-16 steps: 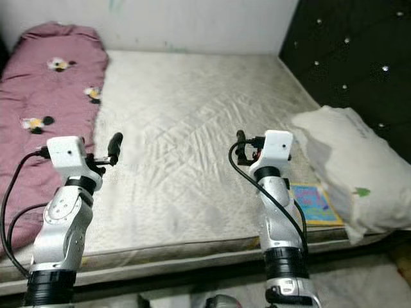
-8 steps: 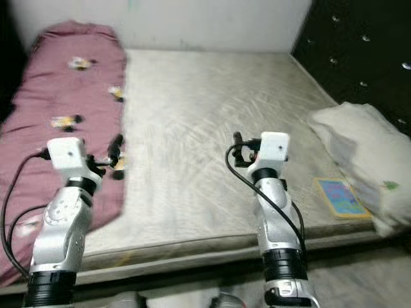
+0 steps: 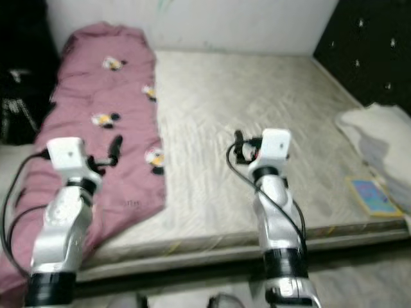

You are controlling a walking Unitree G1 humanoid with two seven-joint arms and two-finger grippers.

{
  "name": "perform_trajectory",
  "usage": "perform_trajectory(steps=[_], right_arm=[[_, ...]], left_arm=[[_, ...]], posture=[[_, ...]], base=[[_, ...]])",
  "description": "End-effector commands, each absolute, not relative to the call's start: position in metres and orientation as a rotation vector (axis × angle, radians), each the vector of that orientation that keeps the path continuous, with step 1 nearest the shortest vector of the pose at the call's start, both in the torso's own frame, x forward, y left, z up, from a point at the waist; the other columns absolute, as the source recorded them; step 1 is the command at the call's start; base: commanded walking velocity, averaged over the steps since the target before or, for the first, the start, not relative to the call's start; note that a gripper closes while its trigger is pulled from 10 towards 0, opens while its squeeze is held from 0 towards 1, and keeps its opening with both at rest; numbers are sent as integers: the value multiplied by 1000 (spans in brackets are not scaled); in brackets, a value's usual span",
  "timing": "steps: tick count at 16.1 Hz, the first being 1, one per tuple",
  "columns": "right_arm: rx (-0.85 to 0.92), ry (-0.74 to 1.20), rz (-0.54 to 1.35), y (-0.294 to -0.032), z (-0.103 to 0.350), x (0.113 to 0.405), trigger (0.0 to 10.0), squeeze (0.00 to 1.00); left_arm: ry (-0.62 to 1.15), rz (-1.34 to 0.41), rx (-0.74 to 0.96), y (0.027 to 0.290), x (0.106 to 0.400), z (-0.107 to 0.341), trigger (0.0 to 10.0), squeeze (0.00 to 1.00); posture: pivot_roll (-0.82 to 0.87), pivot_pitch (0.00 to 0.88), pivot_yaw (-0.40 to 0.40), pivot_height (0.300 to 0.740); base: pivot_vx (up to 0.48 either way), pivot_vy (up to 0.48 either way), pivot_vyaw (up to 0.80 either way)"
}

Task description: Clean up the room

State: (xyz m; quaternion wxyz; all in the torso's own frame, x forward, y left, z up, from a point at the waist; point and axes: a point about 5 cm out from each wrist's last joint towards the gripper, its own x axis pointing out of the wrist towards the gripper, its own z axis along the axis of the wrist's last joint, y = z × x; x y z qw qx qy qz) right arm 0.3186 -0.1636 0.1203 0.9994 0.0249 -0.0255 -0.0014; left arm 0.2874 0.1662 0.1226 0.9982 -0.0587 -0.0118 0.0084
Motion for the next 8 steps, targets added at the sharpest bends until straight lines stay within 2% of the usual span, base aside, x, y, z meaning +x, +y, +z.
perform_trajectory(steps=[1,8], right_arm=[[38,-49,-37,-176,120,317,10000,0],[37,-45,-38,-177,119,316,10000,0]], left_arm=[[-16,-16,-130,155,288,122,10000,0],[17,14,-90,171,278,111,10000,0]], posture=[[44,0,-76,740],[46,0,-71,740]], base=[[0,480,0],[0,480,0]])
